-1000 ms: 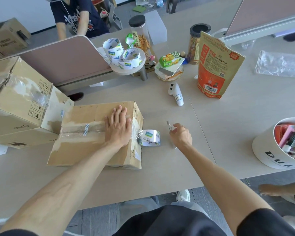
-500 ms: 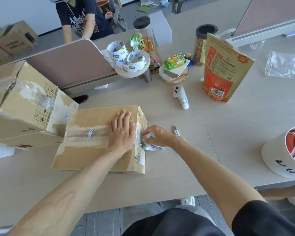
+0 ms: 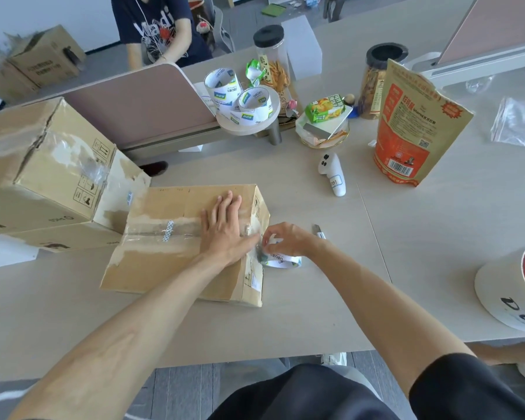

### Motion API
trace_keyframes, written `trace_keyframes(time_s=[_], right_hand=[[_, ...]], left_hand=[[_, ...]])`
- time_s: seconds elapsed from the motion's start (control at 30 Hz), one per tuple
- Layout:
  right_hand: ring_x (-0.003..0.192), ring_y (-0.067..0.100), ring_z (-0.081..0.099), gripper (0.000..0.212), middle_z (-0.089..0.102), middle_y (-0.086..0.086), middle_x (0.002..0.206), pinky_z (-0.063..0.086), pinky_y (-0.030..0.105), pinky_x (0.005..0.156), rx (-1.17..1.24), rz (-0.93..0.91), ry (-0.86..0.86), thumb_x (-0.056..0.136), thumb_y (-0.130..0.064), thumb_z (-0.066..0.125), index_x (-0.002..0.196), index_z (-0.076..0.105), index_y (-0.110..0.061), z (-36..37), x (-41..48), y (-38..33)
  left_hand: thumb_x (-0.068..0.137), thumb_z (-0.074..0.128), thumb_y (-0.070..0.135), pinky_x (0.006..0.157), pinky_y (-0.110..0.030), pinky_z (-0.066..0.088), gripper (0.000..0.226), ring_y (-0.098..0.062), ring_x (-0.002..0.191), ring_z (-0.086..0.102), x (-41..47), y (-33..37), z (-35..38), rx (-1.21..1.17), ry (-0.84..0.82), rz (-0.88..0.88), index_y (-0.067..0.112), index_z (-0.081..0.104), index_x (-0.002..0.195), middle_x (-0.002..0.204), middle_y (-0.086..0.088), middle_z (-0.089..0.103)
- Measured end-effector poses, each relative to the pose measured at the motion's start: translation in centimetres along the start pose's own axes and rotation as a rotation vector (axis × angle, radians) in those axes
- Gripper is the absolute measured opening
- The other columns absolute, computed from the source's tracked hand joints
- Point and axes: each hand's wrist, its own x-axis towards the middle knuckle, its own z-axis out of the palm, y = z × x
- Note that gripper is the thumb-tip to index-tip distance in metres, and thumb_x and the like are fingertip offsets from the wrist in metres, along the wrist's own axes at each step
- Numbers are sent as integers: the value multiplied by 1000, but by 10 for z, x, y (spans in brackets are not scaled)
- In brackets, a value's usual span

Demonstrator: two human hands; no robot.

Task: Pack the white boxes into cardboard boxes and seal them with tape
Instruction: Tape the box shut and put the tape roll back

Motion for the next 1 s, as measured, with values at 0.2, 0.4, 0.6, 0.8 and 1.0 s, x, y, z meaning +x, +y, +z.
trace_keyframes(time_s=[0.2,0.4,0.6,0.8,1.0], right_hand=[[96,13,59,4,69,-5,98,45,23,86,-3,84,125,78,-33,65,77,63,-36,-13,-29,15],[86,15,64,12,68,-4,88,51,33,87,133,-3,276,86,-14,67,82,66,-26,-38,-70,8],[88,23,64,4,72,6,94,51,34,83,174,-132,357,89,-24,64,92,67,-23,-72,-88,-53],[79,7,62,5,72,-2,91,47,22,75,185,-283,322,93,-19,62,95,67,-20,-76,-69,-142],[85,12,64,13,71,4,96,50,28,82,150,-312,283,94,-26,59,104,67,-21,-51,-40,-204]], left_hand=[[68,75,33,117,-56,-7,118,-22,147,-20,3,14,-6,85,-141,-85,17,-6,153,160,0,-19],[71,74,36,116,-62,8,117,-29,148,-16,3,30,-7,229,-178,-130,10,-7,152,160,-7,-19],[96,48,48,103,-33,37,40,-17,127,48,3,22,-47,-551,-49,-183,21,54,125,136,1,53],[92,61,41,74,-17,46,30,-2,77,64,-15,8,-115,-1010,19,-20,14,72,94,84,10,73],[87,70,20,61,-10,42,7,0,72,63,-6,-43,-141,-1057,189,-24,13,72,89,78,7,73]])
